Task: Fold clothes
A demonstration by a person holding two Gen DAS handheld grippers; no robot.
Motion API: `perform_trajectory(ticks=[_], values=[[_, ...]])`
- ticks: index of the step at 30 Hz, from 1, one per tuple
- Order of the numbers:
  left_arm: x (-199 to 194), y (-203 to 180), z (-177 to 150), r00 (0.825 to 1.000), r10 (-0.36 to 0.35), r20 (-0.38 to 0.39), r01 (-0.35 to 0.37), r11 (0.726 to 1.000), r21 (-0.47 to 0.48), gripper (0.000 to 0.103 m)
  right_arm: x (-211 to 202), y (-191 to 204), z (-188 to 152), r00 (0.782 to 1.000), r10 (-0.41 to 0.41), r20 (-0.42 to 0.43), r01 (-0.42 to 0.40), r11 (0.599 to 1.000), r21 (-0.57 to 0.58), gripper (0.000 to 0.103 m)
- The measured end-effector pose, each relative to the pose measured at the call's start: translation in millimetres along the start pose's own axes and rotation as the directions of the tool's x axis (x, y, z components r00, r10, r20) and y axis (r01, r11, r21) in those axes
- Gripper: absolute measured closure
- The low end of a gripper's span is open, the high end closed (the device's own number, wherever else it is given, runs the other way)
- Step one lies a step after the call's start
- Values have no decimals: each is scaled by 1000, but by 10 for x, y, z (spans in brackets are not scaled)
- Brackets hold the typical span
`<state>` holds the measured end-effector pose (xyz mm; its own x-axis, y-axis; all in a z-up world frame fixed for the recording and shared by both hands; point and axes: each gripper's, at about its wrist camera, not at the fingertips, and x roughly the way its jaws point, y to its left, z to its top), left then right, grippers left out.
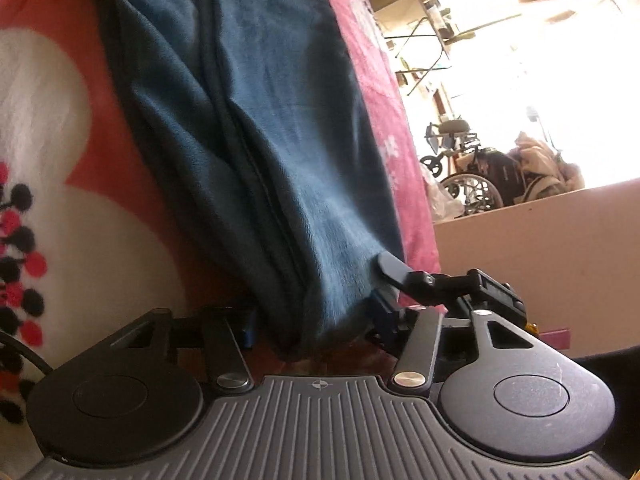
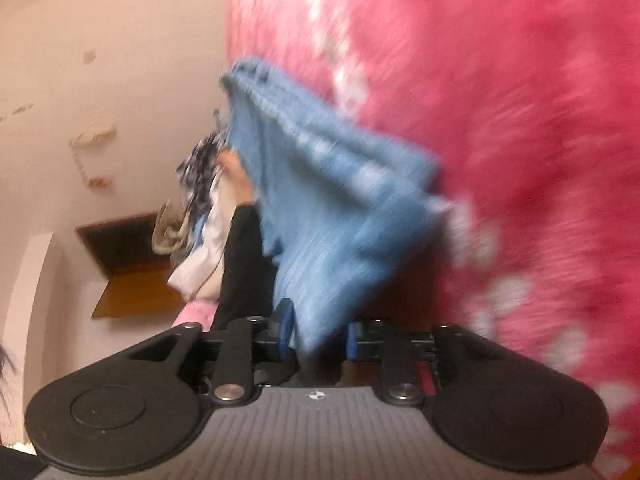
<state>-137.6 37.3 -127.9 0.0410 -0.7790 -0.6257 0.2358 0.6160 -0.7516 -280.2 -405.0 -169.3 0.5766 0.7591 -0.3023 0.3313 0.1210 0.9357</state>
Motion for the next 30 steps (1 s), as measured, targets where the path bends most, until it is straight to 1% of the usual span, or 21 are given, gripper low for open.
perform_trajectory(ticks=[2,3,4,6,8,10,12,14,15,18,21,24,26,30], values=[[-8,-5,1,1000,9,4,-9,1000,3,64,-91,-47,11,998,-27,51,26,1000,18,72],[-12,-7,1,1000,14,7,-14,1000,4,69,-119,-60,10,997,-30,75,28,999,30,73],[-14,-13,3,1000,20,6,-20,1000,9,71,-156,-78,14,995,-32,98,28,999,43,73],[-18,-27,8,999,34,3,-34,999,21,79,-206,-90,21,989,-45,140,37,998,58,76],[-22,-42,12,999,48,1,-48,998,33,82,-189,-54,15,984,-83,159,78,996,38,82],[-25,-56,17,998,63,-2,-63,997,45,84,-157,-1,2,977,-126,173,127,992,7,87],[-20,-114,21,996,87,-2,-87,993,78,86,-129,80,-20,968,-164,192,174,984,-34,89],[-24,-191,25,994,105,1,-105,988,118,88,-114,174,-58,958,-194,209,217,972,-92,94],[-36,-241,26,994,107,4,-106,984,140,89,-112,215,-80,956,-200,215,227,968,-110,95],[-115,-323,34,996,92,7,-91,980,179,89,-160,333,-150,949,-210,234,249,956,-153,96],[-229,-349,-3,997,76,23,-79,974,213,89,-280,442,-228,949,-192,250,243,951,-194,97],[-319,-358,-60,998,58,23,-62,970,237,89,-409,549,-303,949,-173,264,237,944,-231,97],[-338,-390,-125,999,49,8,-50,964,261,89,-503,584,-343,948,-173,267,240,939,-245,97],[-327,-421,-302,998,29,-53,-13,958,287,89,-711,555,-488,943,-196,269,261,936,-234,97]])
